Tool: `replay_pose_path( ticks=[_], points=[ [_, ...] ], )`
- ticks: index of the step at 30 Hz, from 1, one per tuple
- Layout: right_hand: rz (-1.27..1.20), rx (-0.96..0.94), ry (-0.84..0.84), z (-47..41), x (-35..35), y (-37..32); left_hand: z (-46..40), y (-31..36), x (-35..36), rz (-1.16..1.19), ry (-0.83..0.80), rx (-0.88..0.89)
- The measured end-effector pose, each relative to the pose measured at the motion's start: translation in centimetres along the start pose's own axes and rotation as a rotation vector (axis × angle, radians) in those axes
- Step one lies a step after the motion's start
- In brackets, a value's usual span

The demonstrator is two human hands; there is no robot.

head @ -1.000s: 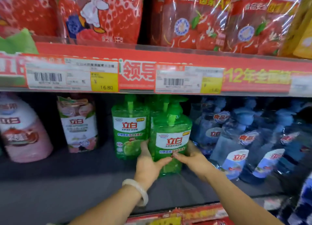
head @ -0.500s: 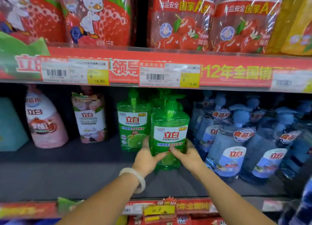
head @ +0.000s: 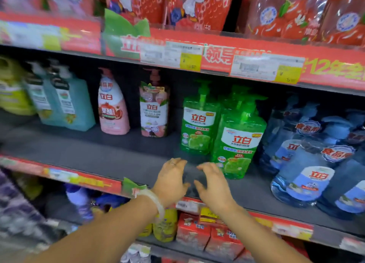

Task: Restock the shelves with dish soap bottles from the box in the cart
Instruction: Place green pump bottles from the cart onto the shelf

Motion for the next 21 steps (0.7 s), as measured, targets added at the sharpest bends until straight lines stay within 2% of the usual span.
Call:
replay_pose_path(
  ticks=[4, 10, 15, 21],
  points=[
    [0.165, -0.124, -0.188, -1.5, 4.6, -8.1, 4.6, -5.7, -2.7, -0.141, 0.041, -0.102],
    [0.291, -0.334, -0.335, -1.8, 15.0, -24.9, 17.5, -20.8, -10.7, -0.352, 0.098, -0.393],
    [0.347, -0.556, -0.404, 0.6, 25.3, -41.2, 32.2, -33.3, -16.8, -0.368, 0.076, -0.617],
    [0.365, -0.717, -0.553, 5.2, 35.8, -56.7, 47.0, -43.7, -21.1, -0.326, 0.054, -0.845]
  ],
)
Point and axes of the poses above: each hand's wrist, its own z-axis away from the middle knuckle, its own x-axis out of the palm, y = z × x, the point moved 6 cm from there along -z, towards the middle knuckle, and after that the axes turned 10 degrees about -y, right-handed, at the moved point
